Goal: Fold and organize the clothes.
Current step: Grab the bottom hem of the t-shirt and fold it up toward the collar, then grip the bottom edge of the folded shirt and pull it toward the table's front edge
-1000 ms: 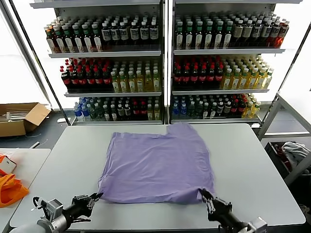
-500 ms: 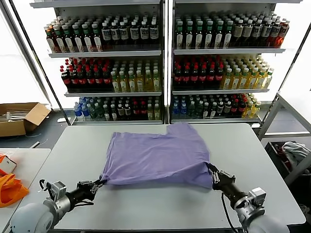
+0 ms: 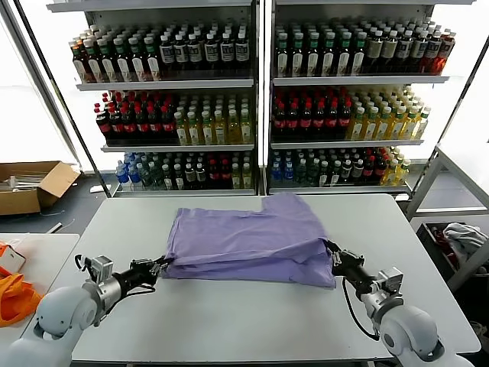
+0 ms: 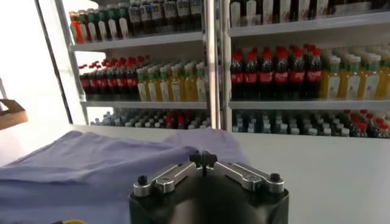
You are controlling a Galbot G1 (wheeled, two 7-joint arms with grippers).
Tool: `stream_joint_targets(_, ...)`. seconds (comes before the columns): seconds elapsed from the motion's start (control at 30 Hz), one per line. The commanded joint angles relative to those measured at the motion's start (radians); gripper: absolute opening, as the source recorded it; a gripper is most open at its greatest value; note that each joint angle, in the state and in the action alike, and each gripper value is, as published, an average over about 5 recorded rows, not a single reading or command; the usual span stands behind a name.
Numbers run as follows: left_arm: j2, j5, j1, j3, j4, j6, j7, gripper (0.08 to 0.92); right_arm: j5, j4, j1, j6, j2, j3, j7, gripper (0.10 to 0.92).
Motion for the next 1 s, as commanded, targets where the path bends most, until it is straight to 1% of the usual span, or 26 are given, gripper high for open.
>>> stream_joint_targets(0.03, -0.023, -0.047, -0.154, 0.066, 0.139, -0.004, -0.014, 0.099, 0.007, -0.07, 0.077, -0.026, 0.0, -0.054, 0.012, 0.12)
stream_joint_targets(0.13, -0.035, -0.047, -0.172, 0.071, 0.156, -0.009, -0.032, 0.142, 0.007, -0.057, 0.062, -0.029, 0.008, -0.038, 0.013, 0.173)
stream_joint_targets(0.23, -0.035, -0.033, -0.171, 0.07, 0.164, -0.017, -0.041, 0.219, 0.007, -0.038, 0.04, -0.024, 0.013, -0.014, 0.018, 0.25)
stream_joint_targets(0.37, -0.028, -0.026, -0.143, 0.037, 0.155, -0.035, -0.051, 0.332, 0.005, 0.02, -0.009, -0.001, 0.023, 0.038, 0.07, 0.372)
stream_joint_targets(0.47, -0.02, -0.032, -0.102, -0.004, 0.126, -0.038, -0.06, 0.419, 0.003, 0.097, -0.071, 0.003, 0.024, 0.088, 0.097, 0.458)
stream_joint_targets(0.6, -0.019, -0.035, -0.001, -0.049, 0.043, -0.04, -0.073, 0.54, -0.015, 0.176, -0.179, -0.012, 0.027, 0.139, 0.107, 0.571)
stream_joint_targets(0.7, -0.038, -0.029, 0.064, -0.07, -0.001, -0.042, -0.083, 0.627, -0.034, 0.201, -0.241, -0.033, 0.046, 0.153, 0.123, 0.658)
stream_joint_targets(0.8, -0.063, -0.024, 0.096, -0.08, -0.011, -0.043, -0.102, 0.713, -0.046, 0.203, -0.276, -0.054, 0.079, 0.152, 0.144, 0.744)
stream_joint_targets(0.9, -0.084, -0.024, 0.107, -0.083, -0.007, -0.042, -0.12, 0.786, -0.059, 0.183, -0.286, -0.084, 0.11, 0.136, 0.175, 0.804)
stream_joint_targets(1.0, -0.1, -0.025, 0.109, -0.082, -0.002, -0.042, -0.134, 0.817, -0.067, 0.144, -0.276, -0.108, 0.138, 0.118, 0.214, 0.82)
